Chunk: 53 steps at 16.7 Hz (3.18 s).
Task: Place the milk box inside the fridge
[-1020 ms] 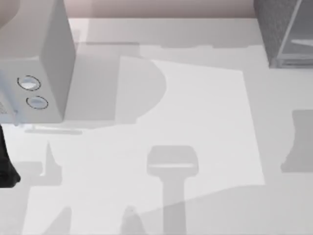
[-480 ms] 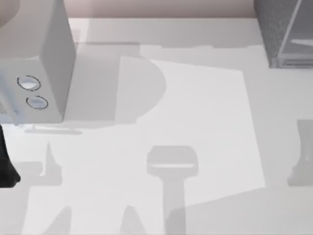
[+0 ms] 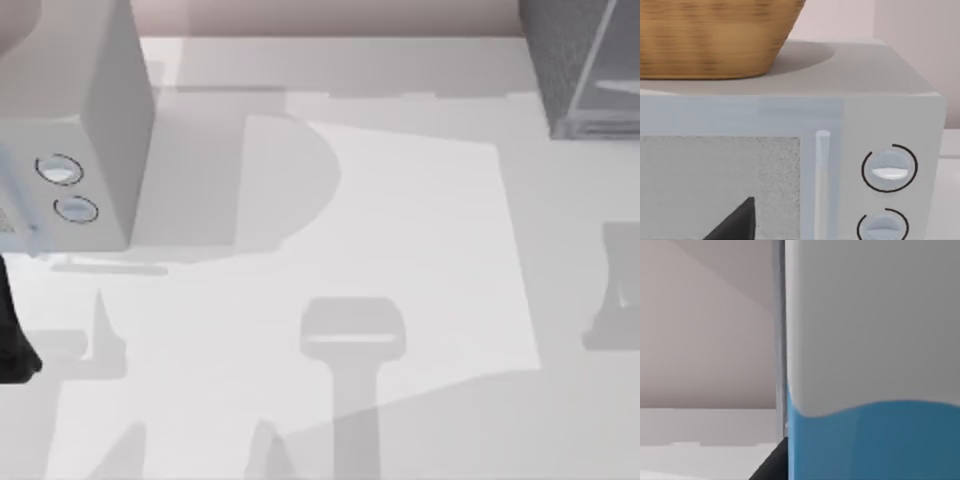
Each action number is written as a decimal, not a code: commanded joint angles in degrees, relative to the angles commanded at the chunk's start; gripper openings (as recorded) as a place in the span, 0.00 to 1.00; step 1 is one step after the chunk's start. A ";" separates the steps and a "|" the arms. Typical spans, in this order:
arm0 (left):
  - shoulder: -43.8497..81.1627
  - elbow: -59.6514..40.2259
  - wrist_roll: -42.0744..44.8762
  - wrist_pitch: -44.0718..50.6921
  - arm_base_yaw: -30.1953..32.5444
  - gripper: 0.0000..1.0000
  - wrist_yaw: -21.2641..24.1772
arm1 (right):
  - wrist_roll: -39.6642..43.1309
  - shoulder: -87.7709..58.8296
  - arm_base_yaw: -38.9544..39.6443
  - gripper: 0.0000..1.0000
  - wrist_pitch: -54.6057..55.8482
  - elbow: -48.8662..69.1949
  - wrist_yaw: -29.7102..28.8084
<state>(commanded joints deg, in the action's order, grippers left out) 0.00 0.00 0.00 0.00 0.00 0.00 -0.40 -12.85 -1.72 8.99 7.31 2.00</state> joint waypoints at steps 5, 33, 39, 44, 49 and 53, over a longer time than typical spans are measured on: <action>0.00 0.00 0.00 0.00 0.00 1.00 0.00 | -0.08 -26.57 -3.66 0.00 14.79 11.98 3.14; 0.00 0.00 0.00 0.00 0.00 1.00 0.00 | -0.60 -116.48 -12.87 0.00 54.02 58.28 11.98; 0.00 0.00 0.00 0.00 0.00 1.00 0.00 | -0.47 -124.56 -11.28 0.00 42.30 79.55 9.90; 0.00 0.00 0.00 0.00 0.00 1.00 0.00 | -0.43 -126.70 -10.69 0.00 38.29 84.82 9.19; 0.00 0.00 0.00 0.00 0.00 1.00 0.00 | -0.43 -126.70 -10.69 0.23 38.29 84.82 9.19; 0.00 0.00 0.00 0.00 0.00 1.00 0.00 | -0.43 -126.70 -10.69 0.53 38.29 84.82 9.19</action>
<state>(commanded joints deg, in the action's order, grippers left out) 0.00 0.00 0.00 0.00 0.00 0.00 -0.83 -139.55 -12.41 47.28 92.13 11.20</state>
